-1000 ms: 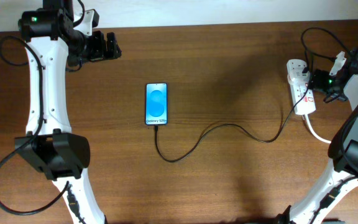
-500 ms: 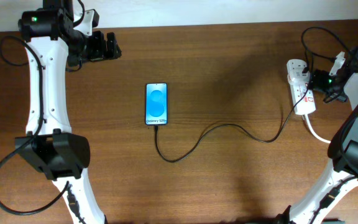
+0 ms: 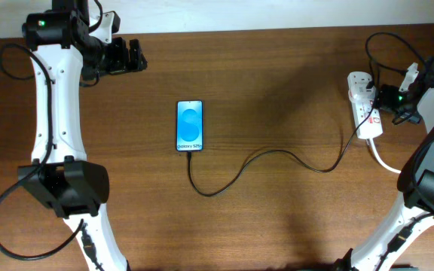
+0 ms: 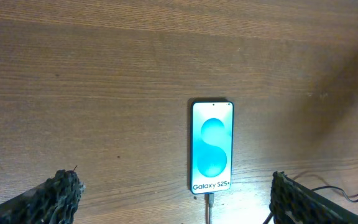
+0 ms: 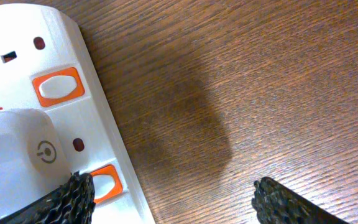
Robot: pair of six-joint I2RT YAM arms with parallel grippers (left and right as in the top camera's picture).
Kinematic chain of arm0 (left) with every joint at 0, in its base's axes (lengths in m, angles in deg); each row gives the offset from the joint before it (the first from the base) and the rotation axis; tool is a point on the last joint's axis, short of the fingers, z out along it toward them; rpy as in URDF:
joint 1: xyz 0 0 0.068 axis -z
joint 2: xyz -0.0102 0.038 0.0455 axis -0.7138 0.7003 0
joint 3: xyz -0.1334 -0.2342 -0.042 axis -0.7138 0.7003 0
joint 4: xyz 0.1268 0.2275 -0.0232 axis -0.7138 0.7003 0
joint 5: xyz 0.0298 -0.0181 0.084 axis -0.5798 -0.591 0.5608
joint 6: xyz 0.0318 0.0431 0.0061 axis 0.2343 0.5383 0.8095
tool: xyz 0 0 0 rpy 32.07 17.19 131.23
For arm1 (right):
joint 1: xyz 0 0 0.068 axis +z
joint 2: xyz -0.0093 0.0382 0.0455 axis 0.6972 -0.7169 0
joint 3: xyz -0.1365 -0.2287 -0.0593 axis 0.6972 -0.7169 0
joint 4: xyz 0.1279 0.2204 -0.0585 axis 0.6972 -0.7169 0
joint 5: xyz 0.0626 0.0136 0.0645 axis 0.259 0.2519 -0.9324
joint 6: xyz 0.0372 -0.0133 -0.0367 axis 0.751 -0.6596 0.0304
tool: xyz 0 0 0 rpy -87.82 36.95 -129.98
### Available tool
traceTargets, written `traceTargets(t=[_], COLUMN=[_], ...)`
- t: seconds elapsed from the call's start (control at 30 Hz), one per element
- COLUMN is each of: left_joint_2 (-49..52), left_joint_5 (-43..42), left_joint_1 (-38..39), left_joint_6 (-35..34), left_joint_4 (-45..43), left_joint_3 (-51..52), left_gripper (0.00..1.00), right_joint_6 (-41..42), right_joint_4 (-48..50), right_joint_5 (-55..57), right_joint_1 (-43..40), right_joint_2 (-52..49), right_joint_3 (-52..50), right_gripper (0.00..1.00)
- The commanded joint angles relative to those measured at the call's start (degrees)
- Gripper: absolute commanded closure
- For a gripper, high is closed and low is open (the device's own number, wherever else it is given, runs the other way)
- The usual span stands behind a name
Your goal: Plug charger to phone and switch on socket
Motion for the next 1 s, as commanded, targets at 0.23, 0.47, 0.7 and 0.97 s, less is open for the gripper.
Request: traceTargets(t=[0.23,0.47,0.7,0.97], left_joint_2=[-0.85,-0.85,-0.85,-0.85], left_joint_5=[0.39,0.39,0.39,0.39], left_joint_1=[-0.13,-0.13,-0.13,-0.13], left_joint_6=[-0.13,-0.13,-0.13,-0.15], left_joint_4=[0.07,0.04,0.07,0.04], left_joint_3=[-0.68,-0.68,-0.68,-0.68], left_gripper=[0.0,0.01,0.01,0.0], right_joint_6=[-2.38,2.93,4.17,4.15], right_joint_4=[-3.19,-1.68,-0.57,-3.23], right_joint_5=[-8.07,1.01,0.76,0.81], right_joint_1=[2.51,2.34,2.43,2.4], right_joint_2=[-1.6,-1.6,-1.57,0.37], right_joint_3=[-1.09,-1.05,-0.72,2.67], right_gripper=[0.15,0.14,0.14,0.14])
